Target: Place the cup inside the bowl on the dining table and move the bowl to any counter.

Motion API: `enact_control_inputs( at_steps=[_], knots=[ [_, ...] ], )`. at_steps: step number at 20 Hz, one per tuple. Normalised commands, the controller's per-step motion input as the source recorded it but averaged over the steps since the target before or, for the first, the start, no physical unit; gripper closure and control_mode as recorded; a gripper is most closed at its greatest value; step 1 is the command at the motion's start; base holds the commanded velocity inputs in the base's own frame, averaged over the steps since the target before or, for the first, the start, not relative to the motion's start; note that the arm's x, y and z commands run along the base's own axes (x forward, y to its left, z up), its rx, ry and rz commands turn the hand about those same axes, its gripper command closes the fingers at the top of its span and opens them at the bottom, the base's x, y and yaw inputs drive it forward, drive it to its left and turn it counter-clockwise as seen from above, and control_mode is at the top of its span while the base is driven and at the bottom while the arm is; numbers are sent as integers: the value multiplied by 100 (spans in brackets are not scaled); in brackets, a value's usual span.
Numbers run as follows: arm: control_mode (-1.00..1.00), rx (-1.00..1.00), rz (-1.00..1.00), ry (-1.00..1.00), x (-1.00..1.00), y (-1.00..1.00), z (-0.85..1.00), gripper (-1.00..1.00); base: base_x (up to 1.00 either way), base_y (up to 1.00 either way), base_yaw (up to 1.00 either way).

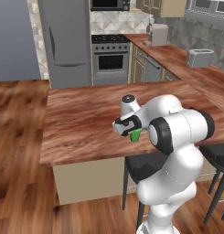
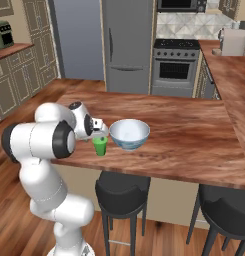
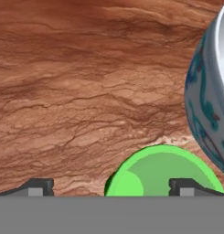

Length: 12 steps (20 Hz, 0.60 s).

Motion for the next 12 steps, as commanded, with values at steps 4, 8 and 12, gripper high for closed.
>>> enact_control_inputs(
  at_steps=[4, 8, 12],
  knots=[
    [-100, -1, 0, 0, 15, 0, -12, -100, 0, 0, 0],
    [-100, -1, 0, 0, 2, 0, -13, -100, 0, 0, 0],
    [-100, 0, 0, 0, 0, 2, -14, -100, 0, 0, 0]
  ],
)
